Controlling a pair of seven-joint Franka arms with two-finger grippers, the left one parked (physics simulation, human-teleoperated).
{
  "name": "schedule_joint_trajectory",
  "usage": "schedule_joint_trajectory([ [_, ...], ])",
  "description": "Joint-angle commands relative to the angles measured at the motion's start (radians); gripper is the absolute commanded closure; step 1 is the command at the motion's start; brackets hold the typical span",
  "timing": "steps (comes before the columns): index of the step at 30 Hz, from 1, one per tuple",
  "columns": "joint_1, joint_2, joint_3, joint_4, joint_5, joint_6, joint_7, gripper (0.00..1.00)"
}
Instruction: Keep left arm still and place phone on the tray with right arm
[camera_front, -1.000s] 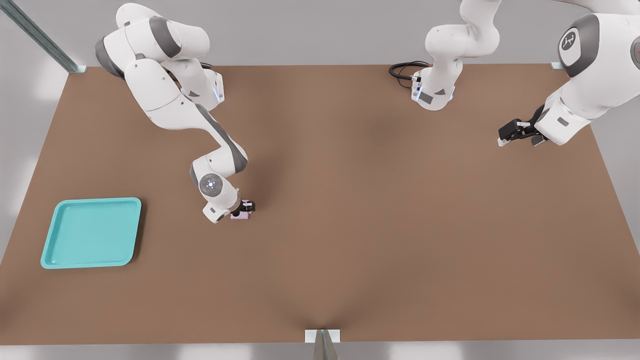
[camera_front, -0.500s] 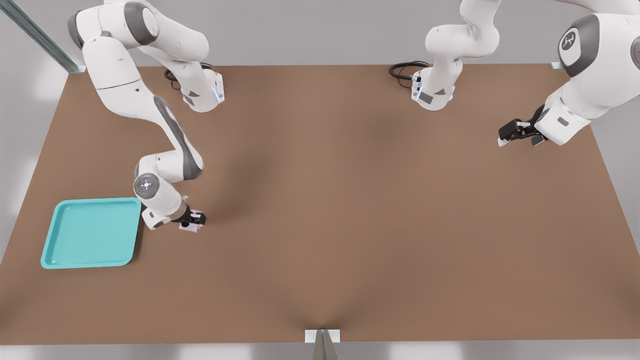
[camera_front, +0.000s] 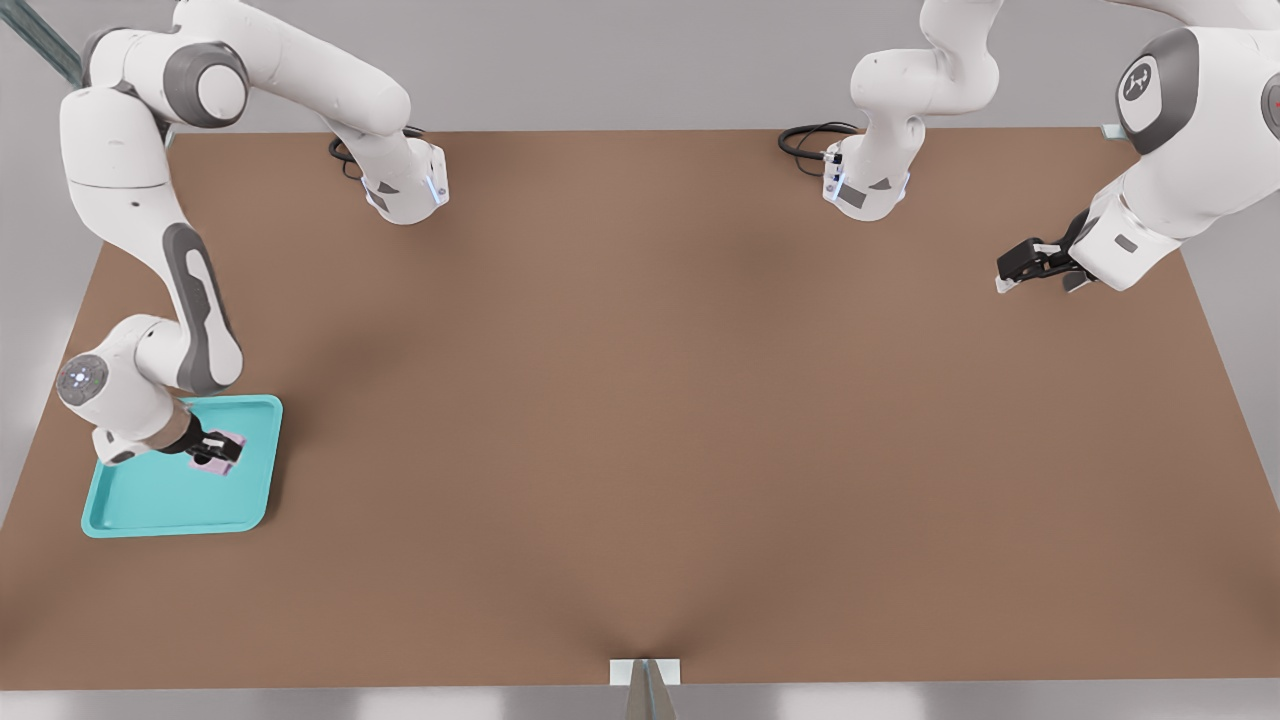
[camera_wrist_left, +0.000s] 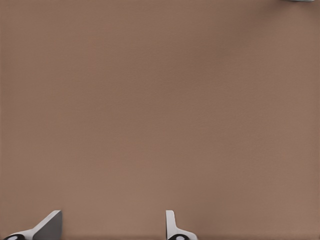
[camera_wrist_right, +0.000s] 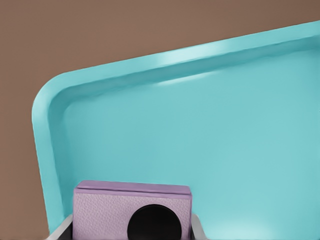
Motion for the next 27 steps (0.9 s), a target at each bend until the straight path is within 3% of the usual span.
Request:
schedule_joint_trajectory([
  [1, -0.001, 0.026, -0.024, 0.020, 0.003, 0.001, -0.513, 0.20],
  [2, 0.000, 0.032, -0.029, 0.023, 0.026, 0.001, -0.518, 0.04],
  [3, 0.000, 0.037, -0.030, 0.023, 0.038, 0.001, -0.518, 0.00],
  [6, 0.004, 0.026, -0.029, 0.045, 0.039, -0.001, -0.506, 0.00],
  [8, 0.063, -0.153, -0.007, 0.051, 0.050, -0.122, -0.438, 0.00],
  [10, 0.230, -0.290, -0.021, 0.151, 0.052, -0.378, -0.243, 0.00],
  [11, 0.374, -0.297, -0.093, 0.292, 0.052, -0.568, -0.138, 0.00],
  [13, 0.528, -0.380, -0.200, 0.309, 0.138, -0.671, -0.072, 0.00],
  [16, 0.608, -0.434, -0.225, 0.459, 0.162, -0.909, 0.065, 0.00],
  [18, 0.611, -0.501, -0.237, 0.381, 0.207, -0.909, 0.059, 0.00],
  [20, 0.677, -0.462, -0.289, 0.375, 0.205, -0.911, 0.057, 0.00],
  [23, 0.688, -0.319, -0.294, 0.602, 0.205, -1.053, 0.054, 0.00],
  [27, 0.688, -0.316, -0.289, 0.599, 0.205, -1.050, 0.054, 0.00],
])
